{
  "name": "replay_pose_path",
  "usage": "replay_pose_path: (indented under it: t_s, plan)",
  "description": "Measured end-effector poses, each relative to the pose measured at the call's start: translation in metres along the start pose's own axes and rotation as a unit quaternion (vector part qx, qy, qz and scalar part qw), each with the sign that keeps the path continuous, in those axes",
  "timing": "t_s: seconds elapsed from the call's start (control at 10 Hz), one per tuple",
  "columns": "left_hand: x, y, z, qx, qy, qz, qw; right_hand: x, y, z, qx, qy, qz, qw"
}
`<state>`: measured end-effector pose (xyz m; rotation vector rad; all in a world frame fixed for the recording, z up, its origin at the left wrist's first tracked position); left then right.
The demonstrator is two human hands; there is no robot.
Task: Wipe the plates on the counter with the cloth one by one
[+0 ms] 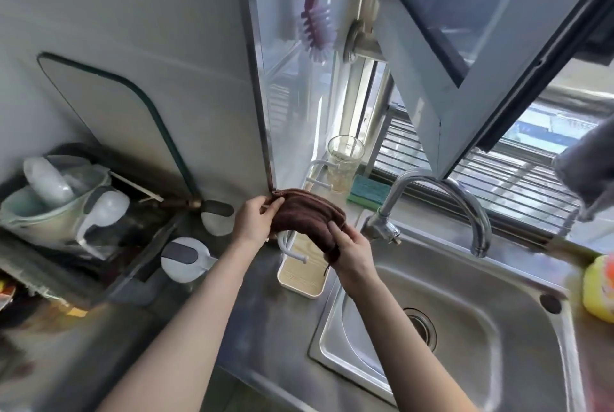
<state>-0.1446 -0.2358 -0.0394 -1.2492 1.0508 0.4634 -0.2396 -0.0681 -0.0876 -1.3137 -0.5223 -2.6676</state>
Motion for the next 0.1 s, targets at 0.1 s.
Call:
replay_pose_path:
  t_s: [0.1]
  plan:
    - [0.0182, -0.0154, 0.0012, -0.012, -0.053, 0.05, 0.997, 0.0077, -0.0079, 0.0121, 0.004, -0.029, 0.093, 0.995]
Point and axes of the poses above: each hand's wrist, its own z-axis away from the middle knuckle, its own y-axis out of the palm, x = y × z, the point moved 8 cm from there along -z, towards the middle knuckle, and after that the axes turned 12 degrees about -x, right-handed, at the moved point
